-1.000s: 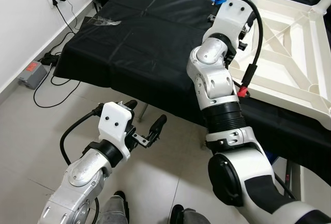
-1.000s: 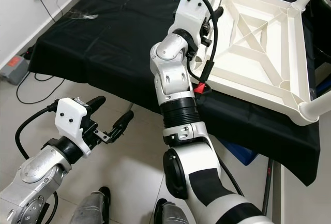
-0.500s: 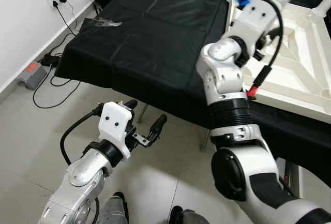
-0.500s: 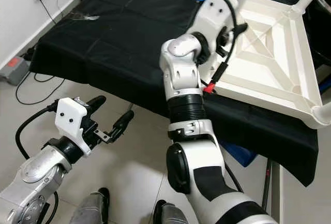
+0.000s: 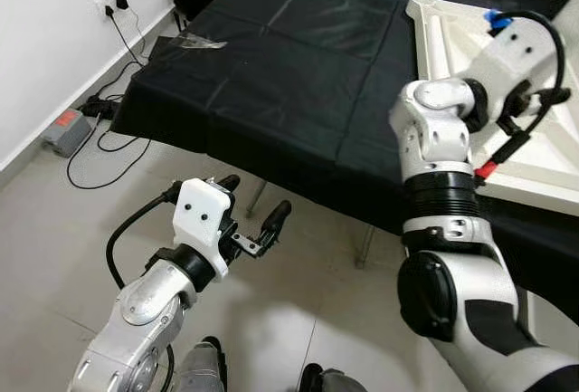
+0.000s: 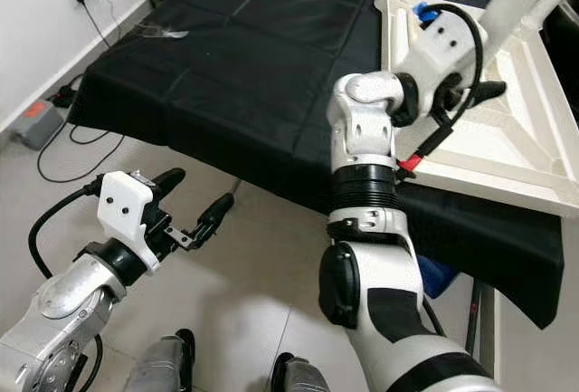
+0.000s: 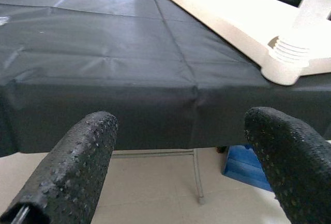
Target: Building children table
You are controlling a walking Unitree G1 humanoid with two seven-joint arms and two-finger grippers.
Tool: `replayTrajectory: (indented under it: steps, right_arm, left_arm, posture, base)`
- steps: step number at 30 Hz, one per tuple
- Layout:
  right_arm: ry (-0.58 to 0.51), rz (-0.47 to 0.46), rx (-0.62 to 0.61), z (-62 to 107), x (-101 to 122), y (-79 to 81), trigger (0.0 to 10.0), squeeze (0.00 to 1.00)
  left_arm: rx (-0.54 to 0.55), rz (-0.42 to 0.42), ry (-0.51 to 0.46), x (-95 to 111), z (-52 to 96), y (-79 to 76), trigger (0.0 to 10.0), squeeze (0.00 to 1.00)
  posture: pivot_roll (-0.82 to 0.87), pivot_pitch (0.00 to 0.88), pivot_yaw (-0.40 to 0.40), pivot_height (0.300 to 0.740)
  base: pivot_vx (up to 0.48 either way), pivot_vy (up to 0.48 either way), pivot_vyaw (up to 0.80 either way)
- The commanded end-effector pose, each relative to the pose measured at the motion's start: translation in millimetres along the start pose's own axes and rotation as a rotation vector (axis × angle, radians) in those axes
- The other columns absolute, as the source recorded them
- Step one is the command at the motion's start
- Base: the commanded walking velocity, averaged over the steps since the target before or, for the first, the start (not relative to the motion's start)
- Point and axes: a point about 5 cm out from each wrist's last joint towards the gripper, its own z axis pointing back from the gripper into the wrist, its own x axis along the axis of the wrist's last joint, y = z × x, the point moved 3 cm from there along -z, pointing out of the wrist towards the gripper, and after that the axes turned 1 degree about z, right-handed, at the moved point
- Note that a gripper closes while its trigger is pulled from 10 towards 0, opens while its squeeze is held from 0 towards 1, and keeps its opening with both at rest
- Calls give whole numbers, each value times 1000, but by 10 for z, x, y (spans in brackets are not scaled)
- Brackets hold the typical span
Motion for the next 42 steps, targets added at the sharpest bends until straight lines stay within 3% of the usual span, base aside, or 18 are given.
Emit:
replayTrajectory:
  steps: [1,6,8,10,13,26,30,34,42]
  right_arm:
    - [104,164,-114,-185,-486,-232,10000,0]
    - [134,139,-221,-394,-485,-377,10000,0]
    - [139,116,-287,-560,-454,-484,10000,0]
    - [139,116,-287,-560,-454,-484,10000,0]
    - [126,76,-362,-758,-383,-620,10000,0]
    - [135,79,-399,-793,-380,-657,10000,0]
    - [137,62,-442,-863,-377,-729,10000,0]
    - [127,35,-556,-1054,-311,-923,10000,0]
    - [116,27,-608,-1152,-275,-1042,10000,0]
  left_arm:
    - [-3,-4,14,-39,7,-8,10000,0]
    - [-5,-8,15,-37,3,-1,10000,0]
    - [-5,-8,15,-37,2,2,10000,0]
    - [-5,-8,15,-37,2,2,10000,0]
    - [-5,-8,17,-42,6,7,10000,0]
    - [-8,-10,19,-39,1,5,10000,0]
    - [-8,-12,19,-36,4,9,10000,0]
    - [-10,-14,17,-30,0,13,10000,0]
    - [-11,-16,18,-30,3,17,10000,0]
  posture:
    - [174,284,-118,740]
    - [177,286,-115,740]
    - [177,286,-115,740]
    - [177,286,-115,740]
    - [177,290,-109,740]
    - [180,294,-104,740]
    - [185,294,-101,740]
    - [181,295,-98,740]
    - [183,295,-94,740]
  base:
    - [0,0,0]
    - [0,0,0]
    - [0,0,0]
    - [0,0,0]
    - [0,0,0]
    - [0,0,0]
    - [0,0,0]
    - [0,0,0]
    - [0,0,0]
